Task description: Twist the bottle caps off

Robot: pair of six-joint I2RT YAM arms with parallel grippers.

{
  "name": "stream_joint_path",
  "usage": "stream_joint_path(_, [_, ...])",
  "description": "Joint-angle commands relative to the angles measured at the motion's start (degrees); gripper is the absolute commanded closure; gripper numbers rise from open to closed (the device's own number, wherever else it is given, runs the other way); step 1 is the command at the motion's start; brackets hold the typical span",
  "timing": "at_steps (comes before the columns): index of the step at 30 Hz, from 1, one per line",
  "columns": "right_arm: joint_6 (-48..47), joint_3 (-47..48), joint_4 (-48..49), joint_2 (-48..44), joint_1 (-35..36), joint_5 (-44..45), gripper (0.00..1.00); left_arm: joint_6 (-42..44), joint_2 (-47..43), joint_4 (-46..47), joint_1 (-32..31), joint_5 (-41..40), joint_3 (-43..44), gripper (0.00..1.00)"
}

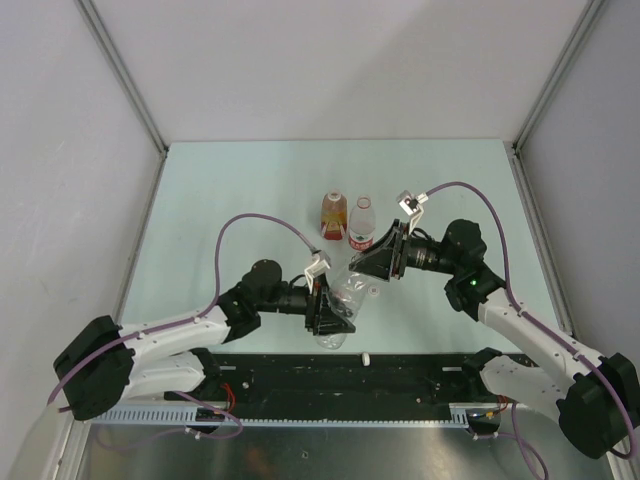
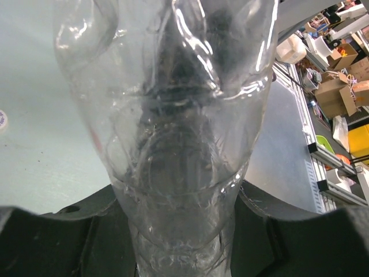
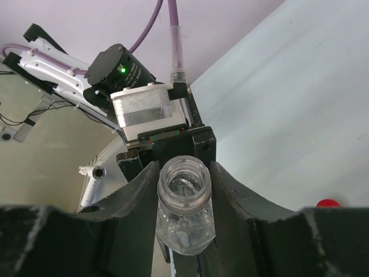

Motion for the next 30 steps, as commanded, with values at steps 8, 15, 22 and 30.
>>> stream_joint_path(8, [-1.5, 2.3, 1.5, -0.3, 1.3, -1.4, 0.99, 1.5, 0.4, 2.5, -0.5, 1.3, 2.6, 0.77])
stream_joint_path(15, [-3.7, 2.3, -0.4, -1.5, 1.5, -0.9, 1.0, 3.2, -3.0, 2.5, -0.6, -2.1, 0.6, 0.16])
stream_joint_path(22, [-6.2, 2.3, -3.2, -2.5, 1.6, -0.3, 1.0, 6.0, -10.5, 0.8, -0.5, -10.4, -2.6, 0.01])
stream_joint_path(30, [-9.7, 2.3, -7.4, -3.5, 1.8, 1.6, 1.0, 9.9, -17.5, -8.3, -0.5, -20.9, -3.3, 0.01])
